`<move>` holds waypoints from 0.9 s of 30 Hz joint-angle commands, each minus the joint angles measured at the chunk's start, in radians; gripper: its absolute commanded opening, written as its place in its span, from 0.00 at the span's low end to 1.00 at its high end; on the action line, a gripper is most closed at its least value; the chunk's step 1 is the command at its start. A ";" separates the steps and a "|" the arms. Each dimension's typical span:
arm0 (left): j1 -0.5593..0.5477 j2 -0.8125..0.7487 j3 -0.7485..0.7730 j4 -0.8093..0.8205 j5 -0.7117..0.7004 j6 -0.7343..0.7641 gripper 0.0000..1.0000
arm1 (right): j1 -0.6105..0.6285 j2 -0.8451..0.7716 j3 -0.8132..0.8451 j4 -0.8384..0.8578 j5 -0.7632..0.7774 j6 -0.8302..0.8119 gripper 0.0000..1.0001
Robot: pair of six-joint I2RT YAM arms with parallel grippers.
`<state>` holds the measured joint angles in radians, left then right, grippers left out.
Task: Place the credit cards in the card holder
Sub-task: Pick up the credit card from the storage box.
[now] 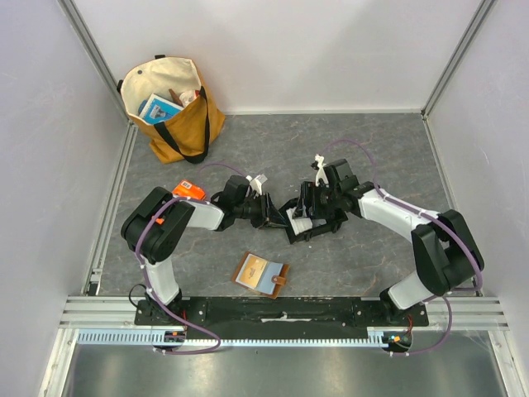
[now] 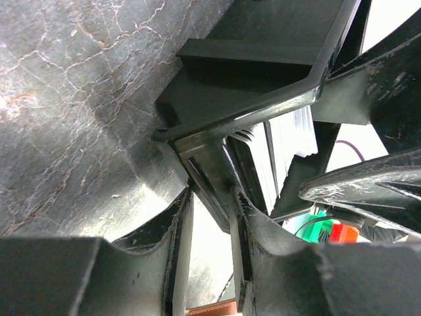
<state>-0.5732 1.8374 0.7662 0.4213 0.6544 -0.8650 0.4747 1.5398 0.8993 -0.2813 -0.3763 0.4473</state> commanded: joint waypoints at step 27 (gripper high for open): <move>-0.008 0.000 0.030 0.085 0.025 -0.031 0.34 | -0.015 -0.064 -0.005 0.047 -0.122 0.059 0.43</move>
<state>-0.5724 1.8374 0.7662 0.4210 0.6559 -0.8658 0.4541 1.5085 0.8970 -0.3012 -0.3592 0.4603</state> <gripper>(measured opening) 0.343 0.446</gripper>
